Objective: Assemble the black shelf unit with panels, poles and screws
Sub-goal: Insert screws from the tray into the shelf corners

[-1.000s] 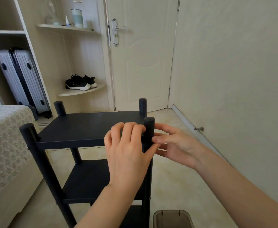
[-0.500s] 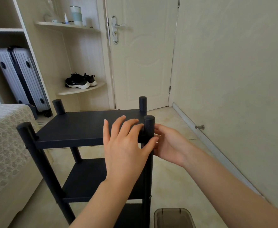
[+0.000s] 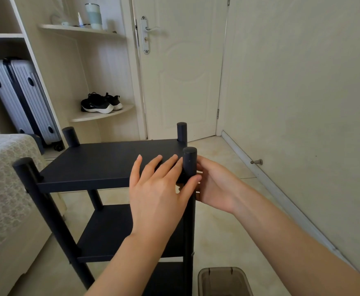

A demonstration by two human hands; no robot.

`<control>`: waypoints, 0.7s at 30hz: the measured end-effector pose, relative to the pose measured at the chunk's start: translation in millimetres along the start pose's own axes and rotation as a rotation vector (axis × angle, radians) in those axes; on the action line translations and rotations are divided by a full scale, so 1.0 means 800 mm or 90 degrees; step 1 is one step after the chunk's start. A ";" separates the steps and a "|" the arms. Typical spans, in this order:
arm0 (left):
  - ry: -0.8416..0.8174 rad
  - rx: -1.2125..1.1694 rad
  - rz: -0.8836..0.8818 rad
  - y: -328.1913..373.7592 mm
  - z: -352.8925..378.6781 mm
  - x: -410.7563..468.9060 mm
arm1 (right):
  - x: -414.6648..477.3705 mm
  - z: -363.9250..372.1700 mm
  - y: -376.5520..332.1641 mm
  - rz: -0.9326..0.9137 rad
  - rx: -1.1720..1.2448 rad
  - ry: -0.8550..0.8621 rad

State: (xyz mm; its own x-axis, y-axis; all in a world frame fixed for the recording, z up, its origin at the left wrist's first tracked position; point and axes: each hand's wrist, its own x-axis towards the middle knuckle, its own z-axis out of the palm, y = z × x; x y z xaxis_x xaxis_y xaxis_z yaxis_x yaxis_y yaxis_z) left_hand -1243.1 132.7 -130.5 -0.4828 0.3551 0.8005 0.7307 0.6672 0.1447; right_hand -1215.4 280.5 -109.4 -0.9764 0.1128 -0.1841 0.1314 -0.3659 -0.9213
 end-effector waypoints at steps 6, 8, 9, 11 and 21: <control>0.001 0.001 0.001 -0.001 0.001 0.001 | 0.001 -0.022 -0.004 0.039 -0.018 0.024; -0.014 0.003 -0.009 -0.002 0.000 0.001 | 0.000 -0.034 0.001 0.036 -0.010 0.055; -0.015 0.003 -0.012 -0.002 0.000 0.001 | 0.000 -0.042 0.004 0.039 -0.013 0.065; -0.013 -0.003 -0.012 -0.001 0.000 0.001 | 0.000 -0.061 0.014 0.057 -0.031 0.084; -0.018 -0.025 -0.011 0.002 -0.005 0.003 | 0.014 -0.166 0.113 0.286 -0.262 0.167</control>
State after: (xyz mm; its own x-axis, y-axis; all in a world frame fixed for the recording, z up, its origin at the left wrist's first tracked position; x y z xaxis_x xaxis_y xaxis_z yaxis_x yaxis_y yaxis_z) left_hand -1241.0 131.6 -126.1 -0.5082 0.3632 0.7809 0.7403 0.6475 0.1807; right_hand -1191.9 371.6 -240.4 -0.7440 0.2711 -0.6107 0.6222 -0.0521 -0.7811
